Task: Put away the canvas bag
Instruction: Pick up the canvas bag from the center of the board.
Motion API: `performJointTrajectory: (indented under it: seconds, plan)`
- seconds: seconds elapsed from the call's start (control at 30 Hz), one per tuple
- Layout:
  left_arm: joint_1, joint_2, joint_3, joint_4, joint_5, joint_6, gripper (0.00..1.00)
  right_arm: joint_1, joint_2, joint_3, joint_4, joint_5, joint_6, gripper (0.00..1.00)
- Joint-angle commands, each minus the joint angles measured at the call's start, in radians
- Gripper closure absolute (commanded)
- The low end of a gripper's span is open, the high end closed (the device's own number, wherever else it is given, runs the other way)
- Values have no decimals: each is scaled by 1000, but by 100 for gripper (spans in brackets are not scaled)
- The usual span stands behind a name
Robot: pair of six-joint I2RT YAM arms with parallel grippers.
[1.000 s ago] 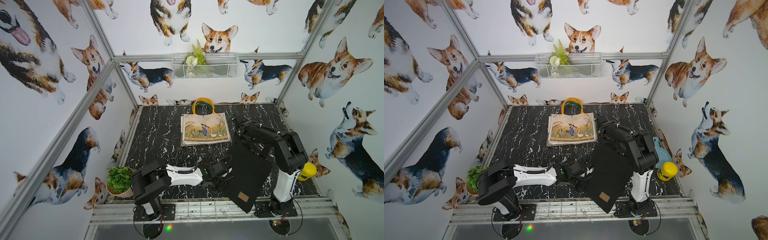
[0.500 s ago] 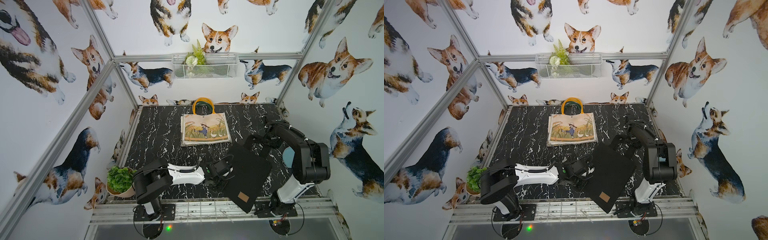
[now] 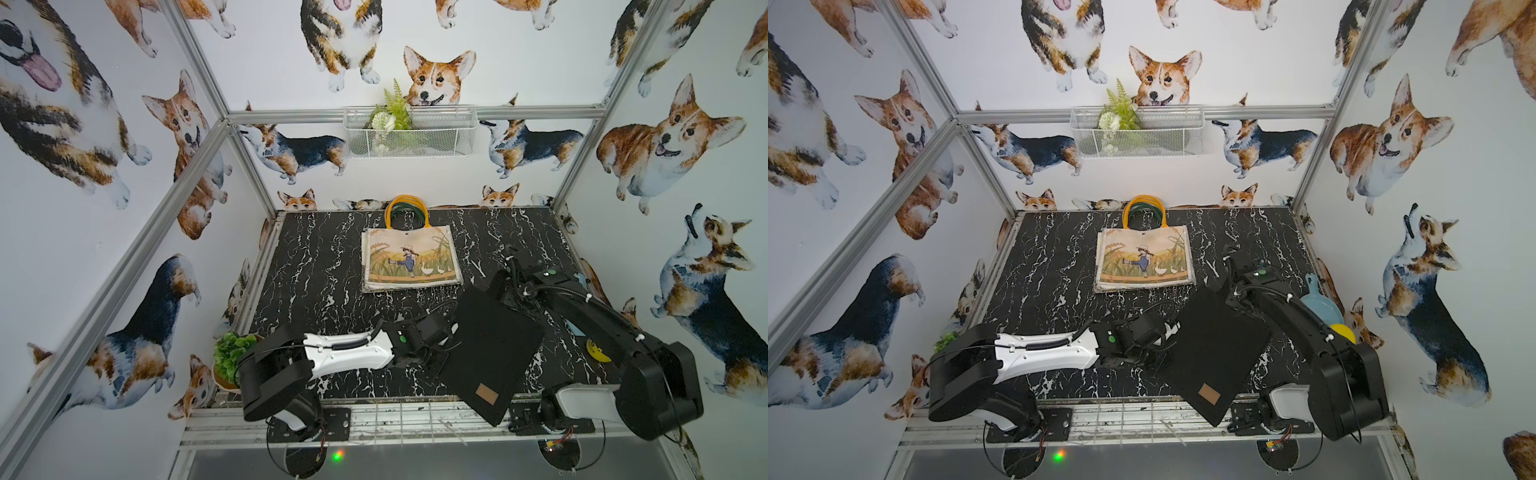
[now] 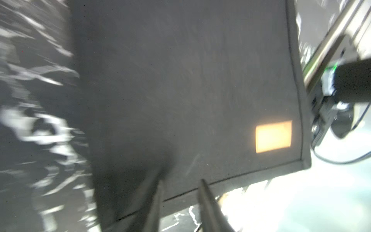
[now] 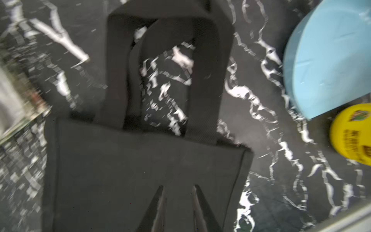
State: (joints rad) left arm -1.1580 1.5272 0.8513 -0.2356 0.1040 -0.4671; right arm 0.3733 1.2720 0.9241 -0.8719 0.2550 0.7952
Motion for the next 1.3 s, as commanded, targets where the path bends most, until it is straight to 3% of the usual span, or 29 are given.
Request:
performJointTrajectory:
  seconds: [0.0, 0.2, 0.33, 0.43, 0.47, 0.53, 0.6, 0.8, 0.9, 1.1, 1.27]
  plan:
    - [49, -63, -44, -52, -52, -11, 56, 68, -141, -108, -41, -99, 125, 68]
    - [172, -83, -77, -36, -3, 7, 53, 146, -472, -340, -62, -260, 253, 68]
    - [226, -43, -81, 13, 31, 0, 52, 195, -553, -404, -119, -262, 303, 68]
    - [254, -13, -82, 65, 61, -20, 51, 201, -571, -422, -154, -246, 327, 61]
    - [265, 4, -81, 88, 85, -31, 50, 202, -573, -428, -173, -235, 336, 46]
    - [276, 27, -78, 130, 129, -52, 50, 202, -572, -433, -197, -228, 350, 31]
    - [277, 36, -82, 176, 157, -74, 50, 202, -578, -436, -224, -217, 364, 0]
    - [277, 70, -73, 262, 209, -136, 50, 204, -571, -424, -320, -128, 448, 0]
    - [277, 92, -63, 279, 223, -147, 50, 205, -480, -419, -323, -112, 520, 0]
    - [277, 121, -47, 286, 234, -150, 51, 204, -237, -390, -212, -172, 510, 0]
    - [278, 125, -51, 299, 241, -154, 51, 204, -247, -403, -127, -183, 544, 0]
